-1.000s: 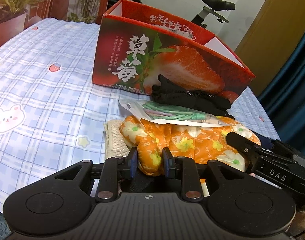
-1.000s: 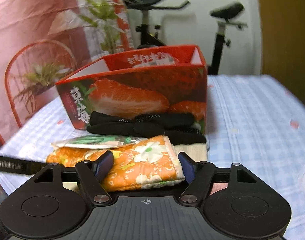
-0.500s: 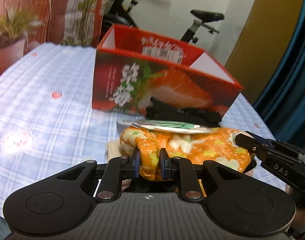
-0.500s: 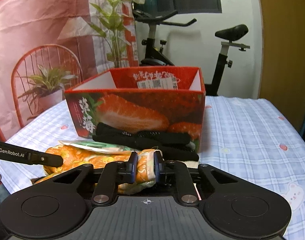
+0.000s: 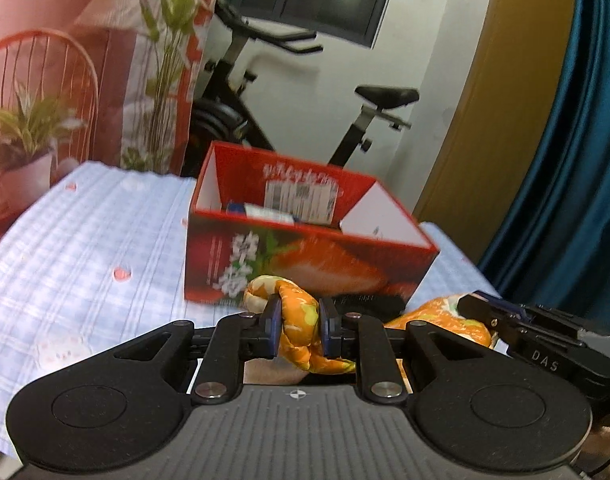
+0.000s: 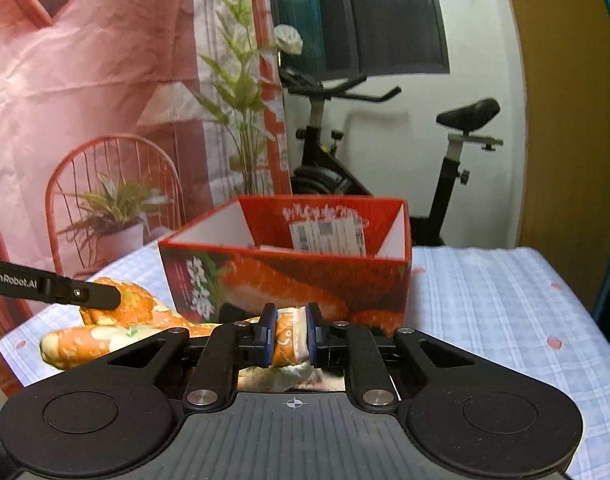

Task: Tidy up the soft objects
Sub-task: 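Lift the orange floral cloth and carry it into the red box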

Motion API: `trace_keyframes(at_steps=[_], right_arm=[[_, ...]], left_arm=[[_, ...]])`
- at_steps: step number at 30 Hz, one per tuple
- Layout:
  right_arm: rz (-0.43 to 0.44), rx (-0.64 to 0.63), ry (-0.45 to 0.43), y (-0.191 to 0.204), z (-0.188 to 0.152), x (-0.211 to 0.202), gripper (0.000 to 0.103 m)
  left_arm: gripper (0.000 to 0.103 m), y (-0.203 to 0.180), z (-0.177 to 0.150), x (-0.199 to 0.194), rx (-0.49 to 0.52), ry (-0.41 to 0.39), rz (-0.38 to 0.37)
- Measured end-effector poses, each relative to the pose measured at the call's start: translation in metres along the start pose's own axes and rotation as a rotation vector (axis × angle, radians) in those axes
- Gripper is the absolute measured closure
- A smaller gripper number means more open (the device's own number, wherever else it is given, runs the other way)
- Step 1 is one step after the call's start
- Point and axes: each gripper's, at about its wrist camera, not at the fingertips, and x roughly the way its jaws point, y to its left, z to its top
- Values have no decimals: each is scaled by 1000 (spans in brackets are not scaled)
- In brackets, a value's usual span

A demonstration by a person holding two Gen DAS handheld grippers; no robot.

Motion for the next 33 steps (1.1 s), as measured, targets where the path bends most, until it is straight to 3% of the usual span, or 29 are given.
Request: trace_keyframes(at_steps=[8,16,23,33], right_arm=[[14,10,-49,-2,19,-10,89],[44,-26,-45,-6,47,8,89],[61,-49,-44,-16,83,38,89],[47,-61,40,-45,112,124,89]], left_arm=[[83,-2,16,-6,2,-54,2],[83,6,49,13,-14,-66,0],[83,9,92,50,28,-84,9],[83,12,122,131,81,14,31]])
